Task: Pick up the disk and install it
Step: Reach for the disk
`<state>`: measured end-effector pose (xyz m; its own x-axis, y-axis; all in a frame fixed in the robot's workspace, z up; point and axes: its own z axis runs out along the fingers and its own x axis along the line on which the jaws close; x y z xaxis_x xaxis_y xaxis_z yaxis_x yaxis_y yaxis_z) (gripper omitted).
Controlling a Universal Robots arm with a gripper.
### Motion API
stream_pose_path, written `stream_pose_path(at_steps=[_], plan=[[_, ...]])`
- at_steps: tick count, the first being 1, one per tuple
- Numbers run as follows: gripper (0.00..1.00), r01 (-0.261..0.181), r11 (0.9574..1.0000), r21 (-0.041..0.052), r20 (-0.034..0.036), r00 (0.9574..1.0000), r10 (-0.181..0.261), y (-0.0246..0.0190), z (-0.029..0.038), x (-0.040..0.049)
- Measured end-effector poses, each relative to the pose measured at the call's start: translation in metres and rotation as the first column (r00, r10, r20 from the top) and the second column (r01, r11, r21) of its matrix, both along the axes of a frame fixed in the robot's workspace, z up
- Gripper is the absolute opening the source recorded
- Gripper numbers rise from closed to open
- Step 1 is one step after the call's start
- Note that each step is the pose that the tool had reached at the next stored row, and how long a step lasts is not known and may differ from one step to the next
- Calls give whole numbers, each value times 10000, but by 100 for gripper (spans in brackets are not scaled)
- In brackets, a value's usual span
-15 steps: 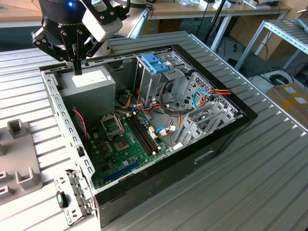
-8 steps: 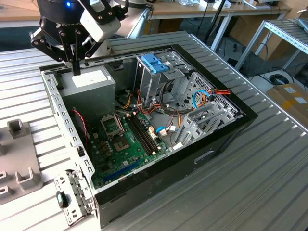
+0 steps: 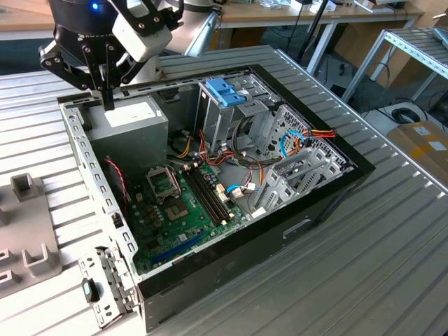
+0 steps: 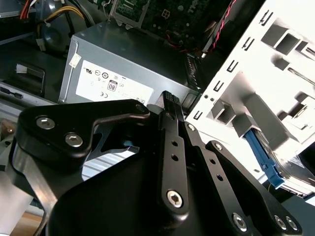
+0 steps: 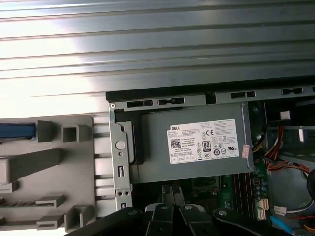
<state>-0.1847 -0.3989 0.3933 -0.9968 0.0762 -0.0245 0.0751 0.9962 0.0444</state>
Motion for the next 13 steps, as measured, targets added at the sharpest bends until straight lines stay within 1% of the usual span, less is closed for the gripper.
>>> stream_pose_path(at_steps=[13], plan=[[10,0,10000,0,0,10000,0,0,0,-60]])
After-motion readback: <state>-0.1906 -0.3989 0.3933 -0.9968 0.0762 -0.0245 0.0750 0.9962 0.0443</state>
